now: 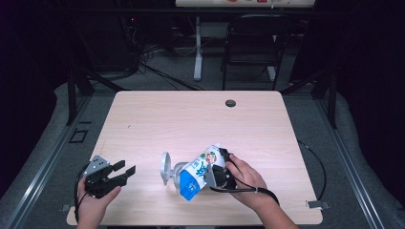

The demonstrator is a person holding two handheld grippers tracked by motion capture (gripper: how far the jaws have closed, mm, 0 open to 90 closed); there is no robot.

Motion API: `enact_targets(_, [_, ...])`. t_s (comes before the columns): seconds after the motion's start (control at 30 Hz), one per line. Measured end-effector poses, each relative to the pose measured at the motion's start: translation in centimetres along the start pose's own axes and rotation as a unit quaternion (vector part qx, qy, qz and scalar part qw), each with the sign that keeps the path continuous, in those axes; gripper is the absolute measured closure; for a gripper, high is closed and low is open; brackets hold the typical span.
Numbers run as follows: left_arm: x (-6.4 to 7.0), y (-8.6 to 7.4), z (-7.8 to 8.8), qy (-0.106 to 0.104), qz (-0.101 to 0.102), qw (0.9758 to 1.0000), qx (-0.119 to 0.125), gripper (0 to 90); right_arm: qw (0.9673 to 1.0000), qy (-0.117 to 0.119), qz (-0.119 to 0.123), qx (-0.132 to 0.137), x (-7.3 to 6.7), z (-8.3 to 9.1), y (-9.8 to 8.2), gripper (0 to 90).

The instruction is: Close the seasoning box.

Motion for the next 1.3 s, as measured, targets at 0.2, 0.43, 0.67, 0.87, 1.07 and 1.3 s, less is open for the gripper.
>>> enact_targets(0.2, [0.0, 0.0, 0.0, 0.000, 0.000, 1.0000, 0.000, 48.7, 0.9983, 0.024, -0.051, 0.012, -0.2, -0.1, -0.3, 62.3])
enact_targets(0.43, [0.0, 0.0, 0.0, 0.000, 0.000, 1.0000, 0.000, 48.8, 0.9951, 0.048, -0.085, 0.014, -0.4, -0.2, -0.8, 62.3])
enact_targets(0.67, [0.0, -0.1, -0.1, -0.001, 0.001, 1.0000, -0.001, 48.8, 0.9875, 0.073, -0.136, 0.032, -0.9, -0.5, -1.3, 62.2])
enact_targets(0.87, [0.0, -0.1, -0.1, -0.001, 0.001, 1.0000, -0.001, 48.8, 0.9821, 0.085, -0.164, 0.034, -0.9, -0.6, -1.7, 62.3])
enact_targets(1.07, [0.0, -0.1, -0.1, -0.001, 0.001, 1.0000, -0.001, 48.7, 0.9736, 0.102, -0.199, 0.045, -1.0, -0.7, -1.9, 62.2])
enact_targets(1.3, [0.0, -0.1, -0.1, -0.001, 0.001, 1.0000, -0.002, 48.8, 0.9488, 0.139, -0.276, 0.065, -0.8, -0.7, -2.6, 62.1])
Point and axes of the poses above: each handheld gripper's, and its own axes: z roughly backward along the jaws, y roughly out of its top, x roughly to its right, the point moved 2 cm from there along -z, roughly forward along the jaws, and after that the axes turned 13 degrees about y, right-handed, at the moved point
